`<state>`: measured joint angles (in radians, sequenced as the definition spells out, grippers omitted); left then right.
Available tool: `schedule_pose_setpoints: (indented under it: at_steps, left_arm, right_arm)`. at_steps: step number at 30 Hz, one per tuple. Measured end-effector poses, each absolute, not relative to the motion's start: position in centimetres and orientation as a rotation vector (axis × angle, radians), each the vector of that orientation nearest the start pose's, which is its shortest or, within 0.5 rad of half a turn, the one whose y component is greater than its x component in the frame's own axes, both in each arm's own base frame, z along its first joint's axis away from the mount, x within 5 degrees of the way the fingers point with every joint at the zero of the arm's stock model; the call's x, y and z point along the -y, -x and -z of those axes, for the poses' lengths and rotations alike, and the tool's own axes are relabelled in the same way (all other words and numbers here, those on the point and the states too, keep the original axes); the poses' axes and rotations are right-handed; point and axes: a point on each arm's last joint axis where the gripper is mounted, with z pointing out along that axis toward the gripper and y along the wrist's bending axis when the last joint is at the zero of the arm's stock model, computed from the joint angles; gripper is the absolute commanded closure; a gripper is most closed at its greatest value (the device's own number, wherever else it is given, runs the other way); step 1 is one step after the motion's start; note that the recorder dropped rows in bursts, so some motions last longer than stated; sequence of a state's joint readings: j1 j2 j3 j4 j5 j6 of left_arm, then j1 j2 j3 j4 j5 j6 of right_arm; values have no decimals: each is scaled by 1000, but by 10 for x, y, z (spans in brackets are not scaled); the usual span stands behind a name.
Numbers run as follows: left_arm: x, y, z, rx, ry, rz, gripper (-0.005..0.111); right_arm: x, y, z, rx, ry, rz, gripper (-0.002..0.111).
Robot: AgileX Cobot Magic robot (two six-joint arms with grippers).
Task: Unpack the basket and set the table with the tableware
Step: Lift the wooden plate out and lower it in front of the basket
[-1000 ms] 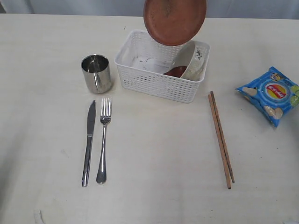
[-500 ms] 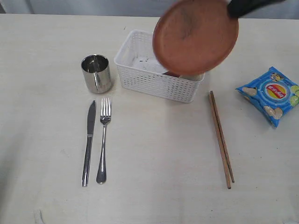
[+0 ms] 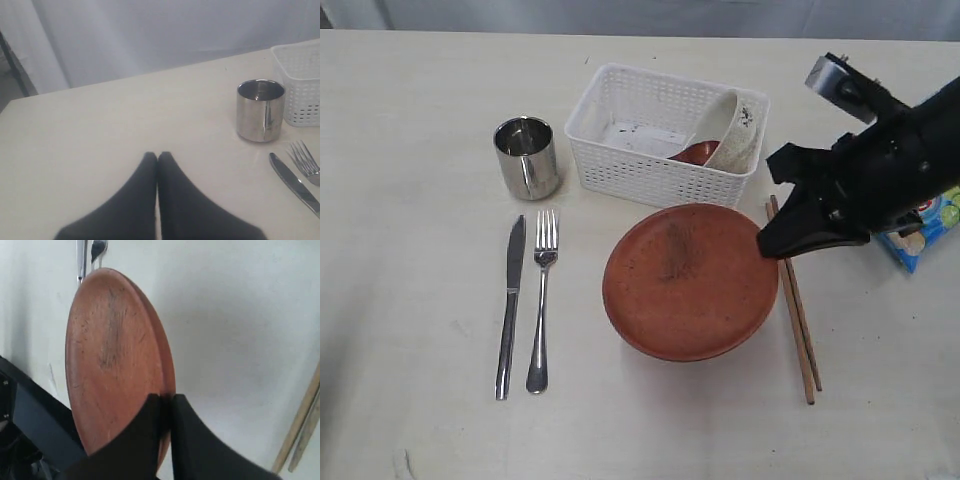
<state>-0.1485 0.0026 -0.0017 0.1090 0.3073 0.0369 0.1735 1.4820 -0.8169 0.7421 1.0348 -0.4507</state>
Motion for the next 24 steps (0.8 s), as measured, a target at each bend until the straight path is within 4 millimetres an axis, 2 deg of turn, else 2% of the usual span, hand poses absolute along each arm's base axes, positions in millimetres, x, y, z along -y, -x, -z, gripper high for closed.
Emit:
schedule_pose_setpoints:
  at_steps: [4,8,13,24]
  left_arm:
    - [5,-54,-186,-1774,-236,-26,107]
    - [5,-54,-186,-1774,-236,-26,107]
    - [5,-54,-186,-1774,-236,-26,107]
    - [5,-54,-186,-1774,-236,-26,107]
  right_arm:
    - [-111,-234,-208,-2873,315,-887,109]
    - [-126,-243,-187,-2891,248,-848,109]
    - [-132,-264,-164,-2923,172,-811,109]
    - [-133,-295,-146,-2778,-134,-745,109]
